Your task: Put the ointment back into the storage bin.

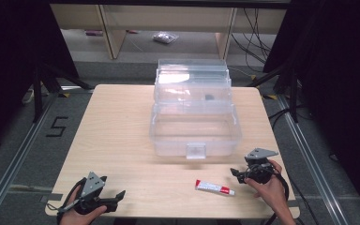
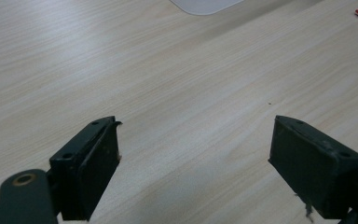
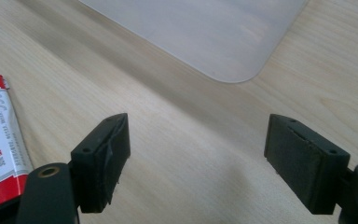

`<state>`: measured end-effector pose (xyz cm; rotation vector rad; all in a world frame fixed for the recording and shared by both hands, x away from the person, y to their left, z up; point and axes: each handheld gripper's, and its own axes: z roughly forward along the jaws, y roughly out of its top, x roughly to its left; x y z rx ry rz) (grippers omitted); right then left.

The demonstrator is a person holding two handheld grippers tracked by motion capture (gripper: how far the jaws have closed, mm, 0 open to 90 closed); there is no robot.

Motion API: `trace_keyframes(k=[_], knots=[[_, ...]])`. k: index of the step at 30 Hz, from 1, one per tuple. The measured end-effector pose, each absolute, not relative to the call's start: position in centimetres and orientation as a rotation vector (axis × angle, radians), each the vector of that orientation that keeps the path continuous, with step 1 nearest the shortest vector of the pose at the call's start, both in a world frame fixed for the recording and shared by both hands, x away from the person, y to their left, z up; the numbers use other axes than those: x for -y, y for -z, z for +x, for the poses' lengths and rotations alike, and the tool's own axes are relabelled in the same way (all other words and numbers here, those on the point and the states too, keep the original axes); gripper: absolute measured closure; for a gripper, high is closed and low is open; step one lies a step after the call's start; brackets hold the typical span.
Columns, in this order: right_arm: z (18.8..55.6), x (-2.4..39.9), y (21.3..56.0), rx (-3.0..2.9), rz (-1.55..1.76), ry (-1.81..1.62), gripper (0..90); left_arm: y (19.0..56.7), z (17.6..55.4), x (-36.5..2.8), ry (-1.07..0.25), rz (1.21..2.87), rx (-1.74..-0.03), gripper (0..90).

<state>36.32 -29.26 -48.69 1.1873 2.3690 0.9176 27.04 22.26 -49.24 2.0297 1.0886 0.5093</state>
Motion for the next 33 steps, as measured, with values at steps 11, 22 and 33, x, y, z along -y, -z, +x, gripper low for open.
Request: trace_keyframes(k=[11, 22, 33], knots=[[36.4, 29.2, 48.3, -2.424, 1.184, -0.916, 25.6, 49.2, 27.1, -22.3, -0.51, 2.031, -1.088, 15.2], [36.3, 28.1, 47.0, -2.519, 1.072, -0.87, 27.6, 49.3, 27.2, -22.3, -0.513, 2.032, -1.098, 15.2], [36.0, 26.4, 45.7, -2.641, 0.937, -0.772, 30.3, 49.2, 27.2, -22.4, -0.507, 2.039, -1.093, 15.2]])
